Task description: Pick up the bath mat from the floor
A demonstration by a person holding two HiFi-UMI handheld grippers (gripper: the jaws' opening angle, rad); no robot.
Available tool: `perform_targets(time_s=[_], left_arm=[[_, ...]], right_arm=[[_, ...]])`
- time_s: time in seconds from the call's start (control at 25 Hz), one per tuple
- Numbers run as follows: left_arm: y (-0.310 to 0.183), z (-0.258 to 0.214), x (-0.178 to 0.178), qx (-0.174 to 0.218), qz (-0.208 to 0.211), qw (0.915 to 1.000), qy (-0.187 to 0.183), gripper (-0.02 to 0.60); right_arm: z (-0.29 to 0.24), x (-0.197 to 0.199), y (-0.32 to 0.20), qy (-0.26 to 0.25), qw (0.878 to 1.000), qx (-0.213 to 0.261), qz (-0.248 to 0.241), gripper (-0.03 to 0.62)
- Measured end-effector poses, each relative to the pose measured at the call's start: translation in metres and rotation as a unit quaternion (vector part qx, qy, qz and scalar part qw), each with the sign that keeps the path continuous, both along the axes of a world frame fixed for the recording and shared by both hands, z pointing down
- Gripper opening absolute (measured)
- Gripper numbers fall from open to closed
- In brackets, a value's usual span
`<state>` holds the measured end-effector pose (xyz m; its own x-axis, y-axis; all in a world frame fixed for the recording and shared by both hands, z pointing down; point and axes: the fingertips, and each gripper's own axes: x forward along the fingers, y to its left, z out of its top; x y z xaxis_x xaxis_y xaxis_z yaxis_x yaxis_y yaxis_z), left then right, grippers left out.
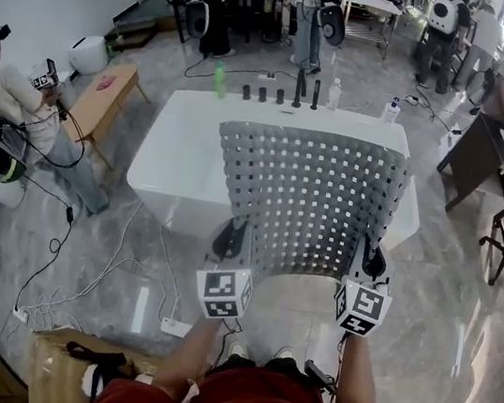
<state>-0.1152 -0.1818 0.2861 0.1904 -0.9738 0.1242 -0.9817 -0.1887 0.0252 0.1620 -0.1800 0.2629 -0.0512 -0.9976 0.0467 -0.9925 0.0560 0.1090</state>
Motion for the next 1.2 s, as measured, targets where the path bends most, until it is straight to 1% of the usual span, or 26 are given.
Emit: perform_targets(time_s=[0.16, 0.32, 0.52, 0.72, 0.92, 1.08, 1.2], left_arm=[[0.002, -0.038, 0.010, 0.046, 0.007, 0.9989, -0.004, 0.107], [0.011, -0.074, 0.013, 0.095, 0.006, 0.9953, -0.018, 0.107], [0.016, -0.112, 0.019, 0.136, 0.008, 0.9905, -0.018, 0.107], [0.023, -0.143, 0.022, 0.179, 0.002, 0.9837, -0.018, 0.107], [0.033, -0.161, 0.012, 0.210, -0.007, 0.9776, -0.014, 0.107], [0.037, -0.168, 0.009, 0.224, -0.008, 0.9744, -0.019, 0.107], [0.038, -0.172, 0.015, 0.230, -0.012, 0.9728, -0.024, 0.107]], right_arm=[[-0.036, 0.008, 0.005, -0.003, 0.999, 0.043, 0.009, 0.052], [-0.068, 0.010, 0.015, -0.013, 0.997, 0.080, 0.015, 0.052], [-0.105, 0.016, 0.024, -0.017, 0.992, 0.122, 0.025, 0.052], [-0.138, 0.018, 0.031, -0.012, 0.985, 0.168, 0.028, 0.052], [-0.156, 0.011, 0.044, -0.002, 0.978, 0.206, 0.035, 0.052], [-0.159, 0.006, 0.046, -0.007, 0.977, 0.210, 0.034, 0.052], [-0.163, 0.012, 0.046, -0.007, 0.976, 0.214, 0.031, 0.052]])
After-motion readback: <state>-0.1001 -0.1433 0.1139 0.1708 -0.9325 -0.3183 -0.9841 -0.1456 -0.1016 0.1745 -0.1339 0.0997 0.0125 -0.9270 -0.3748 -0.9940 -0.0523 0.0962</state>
